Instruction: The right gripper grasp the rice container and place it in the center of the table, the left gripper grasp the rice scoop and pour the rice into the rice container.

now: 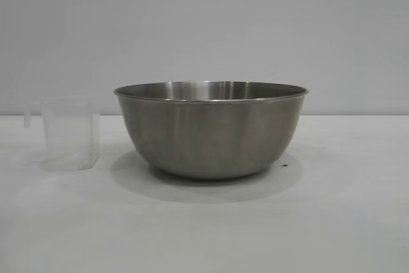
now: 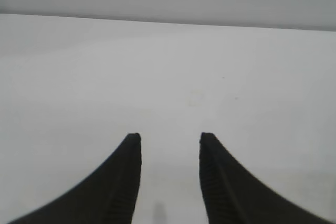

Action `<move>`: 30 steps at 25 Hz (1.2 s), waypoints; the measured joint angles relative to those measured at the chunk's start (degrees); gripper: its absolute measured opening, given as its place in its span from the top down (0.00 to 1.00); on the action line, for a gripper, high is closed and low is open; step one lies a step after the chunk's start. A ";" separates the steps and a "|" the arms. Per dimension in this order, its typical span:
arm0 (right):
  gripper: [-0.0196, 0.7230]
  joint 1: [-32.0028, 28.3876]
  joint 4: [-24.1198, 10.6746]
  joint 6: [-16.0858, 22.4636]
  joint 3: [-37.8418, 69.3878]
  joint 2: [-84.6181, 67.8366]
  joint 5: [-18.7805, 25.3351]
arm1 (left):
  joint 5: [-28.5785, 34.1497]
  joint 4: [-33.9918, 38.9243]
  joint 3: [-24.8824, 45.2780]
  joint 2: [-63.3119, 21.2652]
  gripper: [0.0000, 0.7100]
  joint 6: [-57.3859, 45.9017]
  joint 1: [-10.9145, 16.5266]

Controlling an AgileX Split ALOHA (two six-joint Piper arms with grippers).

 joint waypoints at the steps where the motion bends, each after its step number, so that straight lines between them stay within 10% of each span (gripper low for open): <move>1: 0.33 0.00 0.00 0.00 0.00 0.00 0.00 | 3.43 0.00 -1.54 -0.32 0.69 0.00 0.00; 15: 0.33 0.00 0.00 0.00 0.00 0.00 0.00 | 40.34 -7.48 -20.31 -0.89 0.69 7.38 0.04; 26: 0.33 0.00 0.00 0.00 0.00 0.00 0.00 | 55.42 -7.58 -25.96 -1.02 0.69 9.38 0.04; 30: 0.33 0.00 0.00 0.00 0.00 0.00 0.00 | 59.05 -7.58 -25.96 -2.15 0.54 9.53 0.04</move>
